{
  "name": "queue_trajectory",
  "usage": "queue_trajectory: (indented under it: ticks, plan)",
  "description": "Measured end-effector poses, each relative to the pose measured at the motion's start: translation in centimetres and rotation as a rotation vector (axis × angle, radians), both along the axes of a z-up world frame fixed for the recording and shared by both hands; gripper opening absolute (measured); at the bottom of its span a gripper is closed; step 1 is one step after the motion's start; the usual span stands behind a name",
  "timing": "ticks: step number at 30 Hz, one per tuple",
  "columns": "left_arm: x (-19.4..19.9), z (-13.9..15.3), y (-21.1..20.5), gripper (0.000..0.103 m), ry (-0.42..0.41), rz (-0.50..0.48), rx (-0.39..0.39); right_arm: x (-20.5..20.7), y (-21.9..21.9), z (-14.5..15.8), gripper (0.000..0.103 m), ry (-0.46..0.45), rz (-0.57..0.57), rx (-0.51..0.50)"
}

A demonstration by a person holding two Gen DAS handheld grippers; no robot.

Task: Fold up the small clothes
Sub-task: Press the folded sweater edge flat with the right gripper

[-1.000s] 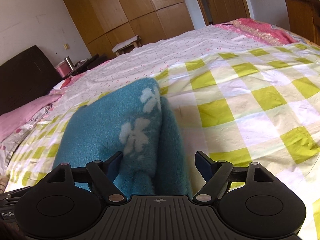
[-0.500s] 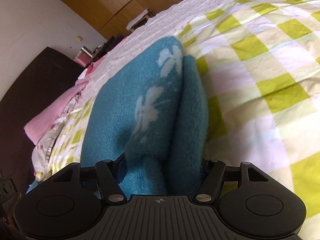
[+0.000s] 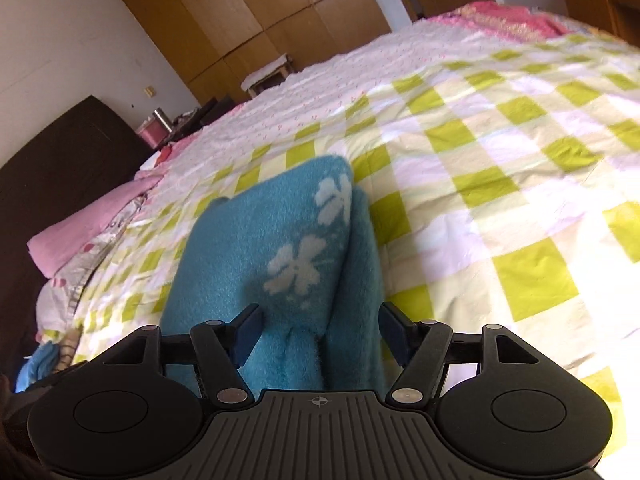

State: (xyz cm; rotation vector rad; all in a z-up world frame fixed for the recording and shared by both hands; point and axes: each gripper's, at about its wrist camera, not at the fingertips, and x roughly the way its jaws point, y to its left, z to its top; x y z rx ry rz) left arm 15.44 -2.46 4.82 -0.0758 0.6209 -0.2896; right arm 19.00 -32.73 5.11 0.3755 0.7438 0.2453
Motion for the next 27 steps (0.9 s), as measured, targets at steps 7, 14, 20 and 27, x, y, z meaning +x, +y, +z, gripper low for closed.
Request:
queue_trajectory:
  ticks: [7, 14, 20, 27]
  plan:
    - [1.0, 0.2, -1.9, 0.063, -0.05, 0.0, 0.049, 2.2, 1.3, 1.1, 0.063, -0.032, 0.032, -0.016]
    - [2.3, -0.6, -4.3, 0.063, -0.061, -0.034, 0.121, 6.3, 0.6, -2.4, 0.036, 0.131, 0.035, 0.14]
    - [2.6, 0.9, -5.1, 0.063, -0.151, -0.032, 0.101, 4.7, -1.8, -0.8, 0.018, 0.002, 0.043, 0.293]
    - [6.1, -1.1, -7.7, 0.063, -0.119, -0.014, 0.139, 7.1, -3.5, -3.6, 0.014, 0.05, -0.092, 0.224]
